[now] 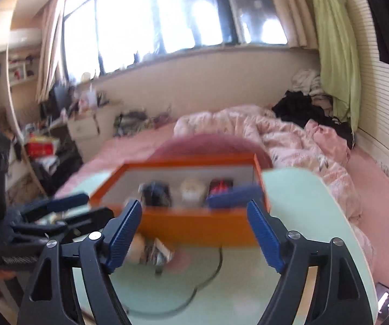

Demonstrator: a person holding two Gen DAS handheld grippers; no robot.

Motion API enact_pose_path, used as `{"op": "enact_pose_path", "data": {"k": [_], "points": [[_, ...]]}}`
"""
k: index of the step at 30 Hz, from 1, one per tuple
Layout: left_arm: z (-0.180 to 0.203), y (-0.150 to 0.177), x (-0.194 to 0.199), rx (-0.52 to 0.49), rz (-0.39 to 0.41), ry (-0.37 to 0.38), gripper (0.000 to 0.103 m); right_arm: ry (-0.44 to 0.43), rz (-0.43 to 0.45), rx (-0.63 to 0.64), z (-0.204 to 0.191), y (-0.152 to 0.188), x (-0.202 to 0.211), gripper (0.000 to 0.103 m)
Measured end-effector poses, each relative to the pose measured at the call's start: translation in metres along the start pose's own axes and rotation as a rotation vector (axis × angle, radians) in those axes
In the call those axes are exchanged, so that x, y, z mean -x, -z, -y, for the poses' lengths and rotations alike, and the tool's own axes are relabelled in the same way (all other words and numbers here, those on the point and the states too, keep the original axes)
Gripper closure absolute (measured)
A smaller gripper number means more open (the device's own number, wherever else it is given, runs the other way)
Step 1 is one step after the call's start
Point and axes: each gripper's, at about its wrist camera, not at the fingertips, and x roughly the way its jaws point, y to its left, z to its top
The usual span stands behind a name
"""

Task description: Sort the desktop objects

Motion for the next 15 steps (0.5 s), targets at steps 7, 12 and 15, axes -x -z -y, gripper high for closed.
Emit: {"op": "enact_pose_path", "data": {"k": [7,12,15], "points": [[0.001,0.047,-0.016,-0.061,-0.185,-0.049,0.021,0.046,-0.343,0.090,-0.014,0.046,-0.036,0.021],[0.008,0.058,-0.023,-0.095,-0.217,-0.095,0.020,0.056,-0.330,0.092,-0.013,0.046,-0.029,0.013],[0.013,0.065,-0.023,-0.110,-0.204,-0.117,0.005,0.064,-0.328,0.077,-0.009,0.045,-0.030,0.008]]}}
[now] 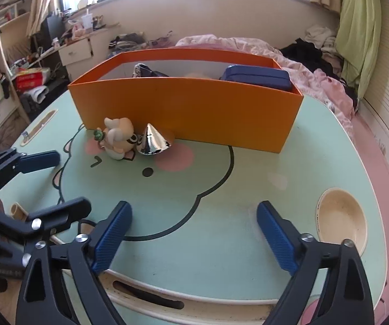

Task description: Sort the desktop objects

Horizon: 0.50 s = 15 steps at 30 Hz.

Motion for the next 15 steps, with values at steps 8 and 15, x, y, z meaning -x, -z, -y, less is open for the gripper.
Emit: {"op": "enact_pose_path", "data": {"k": [8,15], "points": [[-0.001,0.000,-0.002,-0.011,0.003,-0.008,0.005,0.006,0.008,-0.005,0.003,0.005,-0.008,0.007],[-0.004,0.001,-0.004,0.011,0.013,-0.003,0.005,0.007,0.009,-0.005,0.004,0.006,-0.010,0.007]]}}
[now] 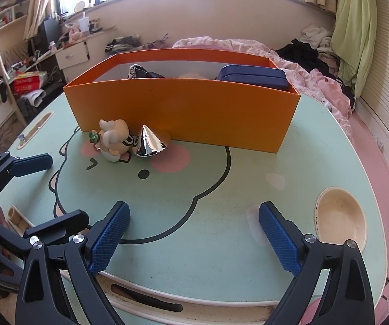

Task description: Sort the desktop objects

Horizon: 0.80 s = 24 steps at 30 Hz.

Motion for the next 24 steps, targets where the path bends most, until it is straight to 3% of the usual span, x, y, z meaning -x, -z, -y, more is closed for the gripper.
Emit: {"op": "enact_pose_path", "data": {"k": [11,15,20,24], "points": [[-0.009,-0.002,0.002,0.064,0.014,0.029,0.005,-0.007,0.001,0.004,-0.002,-0.001,-0.002,0.007],[-0.012,-0.015,0.004,0.119,0.007,0.132,0.005,-0.014,0.001,-0.002,-0.002,-0.001,-0.003,0.007],[-0.002,-0.044,0.003,0.063,0.068,0.086,0.005,-0.016,0.001,-0.001,-0.002,-0.001,-0.004,0.007],[-0.003,-0.060,-0.015,0.068,0.029,0.076,0.021,-0.015,0.001,-0.001,-0.002,-0.001,-0.004,0.007]]}}
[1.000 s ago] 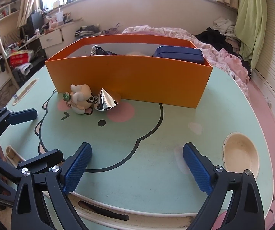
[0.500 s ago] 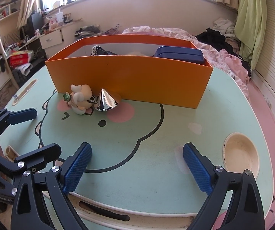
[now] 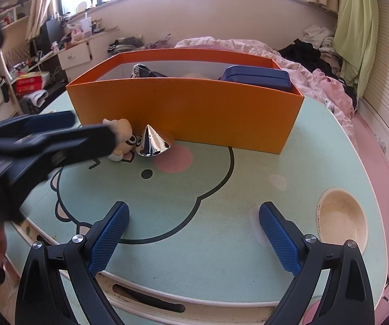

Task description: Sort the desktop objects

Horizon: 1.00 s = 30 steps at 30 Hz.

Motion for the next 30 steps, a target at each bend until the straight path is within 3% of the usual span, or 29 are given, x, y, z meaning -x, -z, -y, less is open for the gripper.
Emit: {"op": "enact_pose_path", "data": {"k": [2,5,7,8,14,20,23,25,30], "points": [[0.000,-0.003,-0.012,-0.011,-0.026,-0.030,0.027,0.000,0.000,0.000,0.000,0.000,0.000,0.007],[0.000,-0.005,-0.026,-0.012,-0.075,0.002,0.038,0.000,0.000,0.001,0.000,0.000,0.000,0.006],[-0.003,-0.005,-0.031,0.000,-0.090,0.040,0.060,0.001,0.001,0.002,0.000,0.000,0.000,0.006],[-0.006,-0.006,-0.033,0.004,-0.095,0.061,0.062,0.000,0.000,0.001,0.000,0.000,-0.001,0.006],[-0.026,0.005,-0.014,0.057,-0.077,0.122,0.062,-0.002,0.000,0.002,0.000,0.000,-0.001,0.006],[-0.029,0.036,0.009,-0.015,-0.030,-0.010,0.062,-0.006,-0.001,0.004,-0.001,-0.001,-0.003,0.006],[-0.029,0.040,0.011,-0.019,-0.017,-0.029,0.056,-0.005,0.000,0.006,-0.002,-0.001,-0.003,0.006],[-0.029,0.039,0.011,-0.012,-0.026,-0.018,0.024,-0.005,-0.001,0.006,-0.002,-0.001,-0.003,0.006],[-0.036,0.041,0.012,0.019,-0.021,-0.005,0.021,-0.002,0.000,0.011,-0.003,0.000,-0.004,0.006]]}}
